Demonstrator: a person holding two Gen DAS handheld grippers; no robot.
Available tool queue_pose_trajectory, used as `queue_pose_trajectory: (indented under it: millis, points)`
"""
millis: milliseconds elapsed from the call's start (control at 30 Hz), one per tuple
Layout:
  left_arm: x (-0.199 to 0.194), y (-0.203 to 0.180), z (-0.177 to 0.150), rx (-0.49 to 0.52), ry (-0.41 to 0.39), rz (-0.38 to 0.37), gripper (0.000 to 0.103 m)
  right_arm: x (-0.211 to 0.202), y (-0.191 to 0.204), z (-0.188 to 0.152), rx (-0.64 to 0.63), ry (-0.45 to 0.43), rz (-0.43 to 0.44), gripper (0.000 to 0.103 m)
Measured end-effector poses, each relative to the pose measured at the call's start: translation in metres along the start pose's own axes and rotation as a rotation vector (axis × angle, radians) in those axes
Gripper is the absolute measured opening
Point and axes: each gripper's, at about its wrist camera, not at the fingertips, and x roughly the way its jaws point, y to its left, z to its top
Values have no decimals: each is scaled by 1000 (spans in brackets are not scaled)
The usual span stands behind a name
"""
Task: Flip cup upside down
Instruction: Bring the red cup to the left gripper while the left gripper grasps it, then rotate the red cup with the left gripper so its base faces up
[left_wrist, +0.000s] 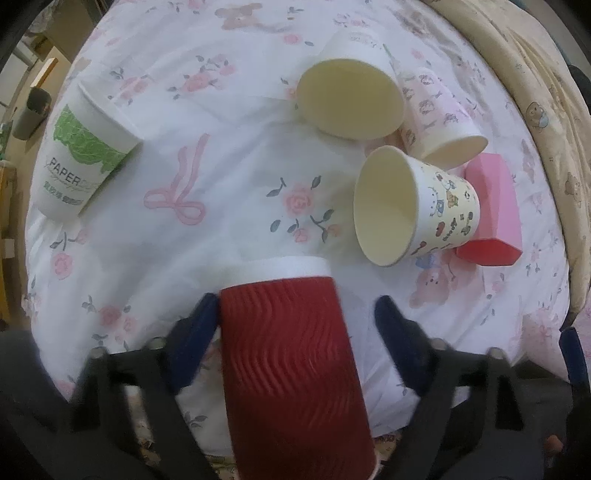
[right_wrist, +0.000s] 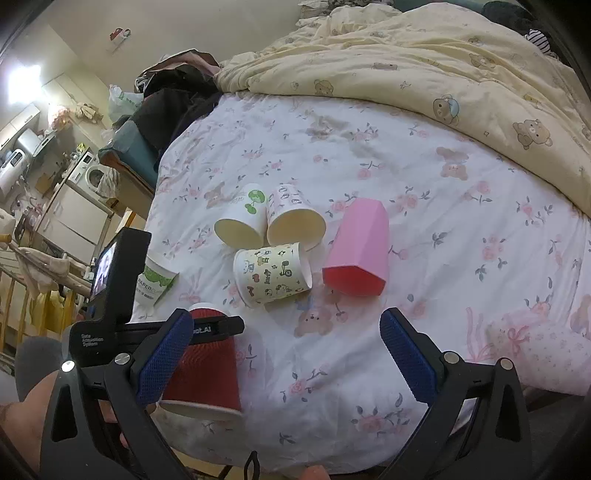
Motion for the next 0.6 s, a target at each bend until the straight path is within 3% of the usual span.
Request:
queue_pose_trajectory:
  millis: [67,167,267,600]
  points:
    - [0,-2,0,12,0,7,62,0,0,0,-2,-2,0,103]
    - [-1,-3,0,23,-14,16,61,1,0,0,0,-1,0,103]
    - [-10,-1,1,32,-36,-21,61,1,1,0,-5,0,-1,103]
    - [-85,30,7,69,-222,-70,61,6,11,2,-31,1,8,103]
